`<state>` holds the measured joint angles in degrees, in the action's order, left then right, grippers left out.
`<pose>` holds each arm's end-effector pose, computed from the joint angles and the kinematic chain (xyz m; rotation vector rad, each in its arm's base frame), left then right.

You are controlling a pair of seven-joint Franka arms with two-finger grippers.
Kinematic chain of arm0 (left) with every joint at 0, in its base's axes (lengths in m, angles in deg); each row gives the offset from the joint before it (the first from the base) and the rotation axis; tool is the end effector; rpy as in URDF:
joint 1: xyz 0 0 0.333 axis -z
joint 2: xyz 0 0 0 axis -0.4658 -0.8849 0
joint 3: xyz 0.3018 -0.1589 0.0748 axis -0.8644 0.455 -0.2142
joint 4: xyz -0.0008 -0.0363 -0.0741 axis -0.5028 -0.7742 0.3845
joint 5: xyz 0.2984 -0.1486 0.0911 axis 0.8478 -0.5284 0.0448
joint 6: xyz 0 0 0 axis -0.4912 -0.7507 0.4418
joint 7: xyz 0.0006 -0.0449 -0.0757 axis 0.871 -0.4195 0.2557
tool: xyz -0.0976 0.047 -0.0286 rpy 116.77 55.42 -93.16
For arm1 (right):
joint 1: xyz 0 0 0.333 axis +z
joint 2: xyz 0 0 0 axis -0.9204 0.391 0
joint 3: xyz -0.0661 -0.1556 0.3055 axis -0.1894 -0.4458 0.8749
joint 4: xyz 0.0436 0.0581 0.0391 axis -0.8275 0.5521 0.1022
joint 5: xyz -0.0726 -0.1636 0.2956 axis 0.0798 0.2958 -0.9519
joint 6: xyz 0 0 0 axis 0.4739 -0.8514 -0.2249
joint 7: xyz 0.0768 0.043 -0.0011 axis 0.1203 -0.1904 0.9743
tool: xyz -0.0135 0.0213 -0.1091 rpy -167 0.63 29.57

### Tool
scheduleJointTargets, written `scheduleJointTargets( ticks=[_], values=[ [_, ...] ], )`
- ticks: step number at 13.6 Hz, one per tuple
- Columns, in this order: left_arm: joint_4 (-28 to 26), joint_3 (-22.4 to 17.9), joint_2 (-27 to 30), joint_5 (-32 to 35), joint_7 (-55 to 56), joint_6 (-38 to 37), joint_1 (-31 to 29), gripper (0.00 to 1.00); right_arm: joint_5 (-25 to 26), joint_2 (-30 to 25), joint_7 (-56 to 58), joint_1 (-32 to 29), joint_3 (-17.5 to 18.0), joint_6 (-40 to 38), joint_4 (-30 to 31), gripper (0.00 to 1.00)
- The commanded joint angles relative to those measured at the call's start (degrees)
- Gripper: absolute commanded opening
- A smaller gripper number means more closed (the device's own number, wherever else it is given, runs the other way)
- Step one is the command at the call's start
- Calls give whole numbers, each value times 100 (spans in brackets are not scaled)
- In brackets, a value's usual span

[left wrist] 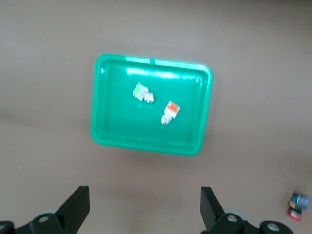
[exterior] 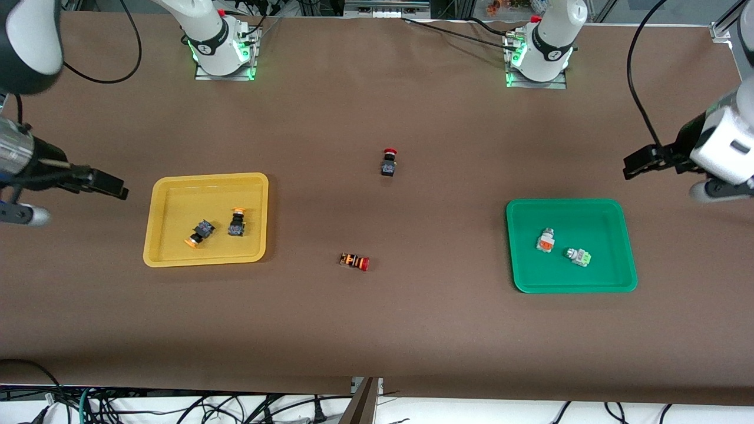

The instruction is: Place green and yellow buttons in trays

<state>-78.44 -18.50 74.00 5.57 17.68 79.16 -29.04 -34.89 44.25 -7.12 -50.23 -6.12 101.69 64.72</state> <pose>0.5312 -0.0264 0.6311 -3.1020 -0.2652 -0.0108 0.5885 0.0277 0.6116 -3.0936 0.2110 0.0617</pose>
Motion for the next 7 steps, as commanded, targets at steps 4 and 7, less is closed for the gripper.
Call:
scheduleJointTargets(
  ticks=[4, 7],
  values=[
    [-911, -109, 803, -21, 133, 210, 48, 100, 30, -87, 22, -31, 37, -593, -23, 99],
    [-514, -100, 548, -29, 72, -136, 31, 100, 170, -148, 22, -433, 447, -427, 249, 99]
  ],
)
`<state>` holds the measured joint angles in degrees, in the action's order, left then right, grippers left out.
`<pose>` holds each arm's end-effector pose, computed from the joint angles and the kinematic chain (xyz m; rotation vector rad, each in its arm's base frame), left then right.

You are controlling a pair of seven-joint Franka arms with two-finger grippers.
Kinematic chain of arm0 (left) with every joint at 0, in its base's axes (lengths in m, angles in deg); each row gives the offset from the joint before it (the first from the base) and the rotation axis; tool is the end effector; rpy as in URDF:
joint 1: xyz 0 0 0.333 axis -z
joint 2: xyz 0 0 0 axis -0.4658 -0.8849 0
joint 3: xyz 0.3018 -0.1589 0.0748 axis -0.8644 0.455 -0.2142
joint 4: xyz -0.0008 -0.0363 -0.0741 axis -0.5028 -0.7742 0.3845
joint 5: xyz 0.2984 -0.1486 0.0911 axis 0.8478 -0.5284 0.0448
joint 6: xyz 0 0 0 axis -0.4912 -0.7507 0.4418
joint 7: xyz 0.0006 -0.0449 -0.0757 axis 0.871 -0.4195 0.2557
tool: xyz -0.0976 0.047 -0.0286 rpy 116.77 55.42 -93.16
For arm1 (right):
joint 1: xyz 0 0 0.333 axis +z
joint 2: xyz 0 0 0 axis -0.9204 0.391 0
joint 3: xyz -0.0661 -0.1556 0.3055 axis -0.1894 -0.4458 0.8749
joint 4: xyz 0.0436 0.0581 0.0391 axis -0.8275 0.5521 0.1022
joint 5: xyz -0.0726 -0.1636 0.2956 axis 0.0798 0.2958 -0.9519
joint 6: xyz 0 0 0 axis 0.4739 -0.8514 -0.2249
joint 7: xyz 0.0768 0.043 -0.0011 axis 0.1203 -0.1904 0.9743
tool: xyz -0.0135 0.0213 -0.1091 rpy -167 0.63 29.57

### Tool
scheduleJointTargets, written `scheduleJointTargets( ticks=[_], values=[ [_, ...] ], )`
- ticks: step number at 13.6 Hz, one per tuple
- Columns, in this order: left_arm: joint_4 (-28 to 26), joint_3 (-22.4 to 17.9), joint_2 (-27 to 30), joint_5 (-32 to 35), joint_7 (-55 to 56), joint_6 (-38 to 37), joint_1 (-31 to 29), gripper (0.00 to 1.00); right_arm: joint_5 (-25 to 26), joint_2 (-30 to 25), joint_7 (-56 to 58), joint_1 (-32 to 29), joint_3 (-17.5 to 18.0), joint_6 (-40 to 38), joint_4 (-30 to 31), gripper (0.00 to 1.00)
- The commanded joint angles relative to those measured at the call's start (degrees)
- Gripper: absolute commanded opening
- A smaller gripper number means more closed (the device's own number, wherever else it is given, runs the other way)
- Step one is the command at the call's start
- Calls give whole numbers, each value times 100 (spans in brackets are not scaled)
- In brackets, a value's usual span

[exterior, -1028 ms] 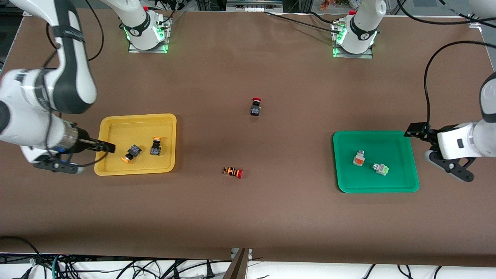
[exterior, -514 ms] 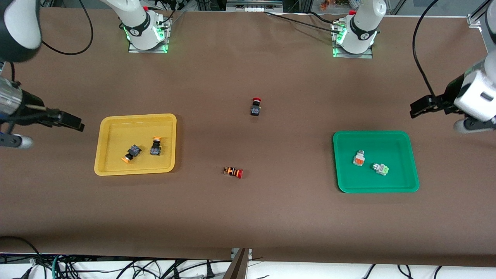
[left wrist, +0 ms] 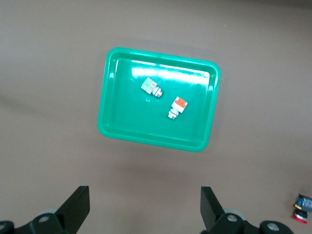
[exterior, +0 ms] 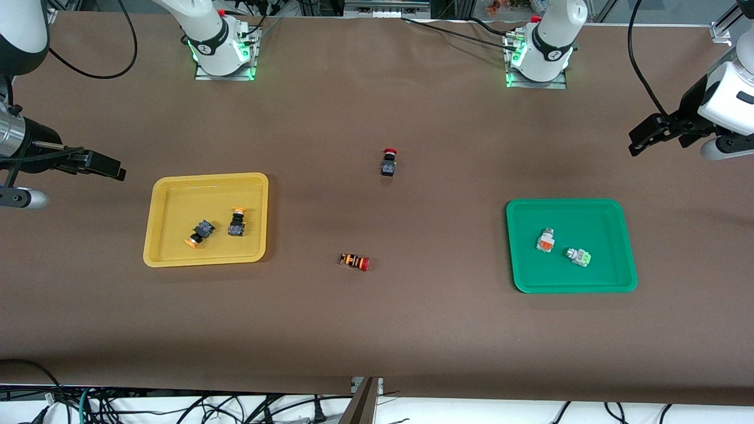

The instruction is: Place green and yellow buttons in trays

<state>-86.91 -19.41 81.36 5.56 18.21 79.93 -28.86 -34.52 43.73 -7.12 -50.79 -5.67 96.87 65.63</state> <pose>0.4872 -0.0204 0.6344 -3.0890 -0.2974 -0.0031 0.5757 0.0244 0.6033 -3.0936 0.2139 0.2041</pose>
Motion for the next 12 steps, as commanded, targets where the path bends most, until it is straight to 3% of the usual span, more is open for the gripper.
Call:
scheduleJointTargets(
  ticks=[1, 2, 4, 9, 12],
  values=[
    [411, -17, -232, -28, -8, -213, 39, 100, 326, -88, 22, -920, 1006, 143, 158, 99],
    [482, -8, -328, -28, 1, -222, 31, 100, 589, -96, 22, -1256, 1456, 222, 150, 99],
    [509, -8, -347, -28, -86, -248, 31, 100, 820, -114, 13, -1627, 1854, 284, 149, 99],
    [509, -8, -347, -28, -175, -257, 31, 100, 776, -465, -294, -1681, 1900, 1520, 693, 99],
    [509, -8, -347, -28, -157, -257, 31, 100, 829, -561, -303, -1698, 1908, 1489, 633, 99]
  ],
)
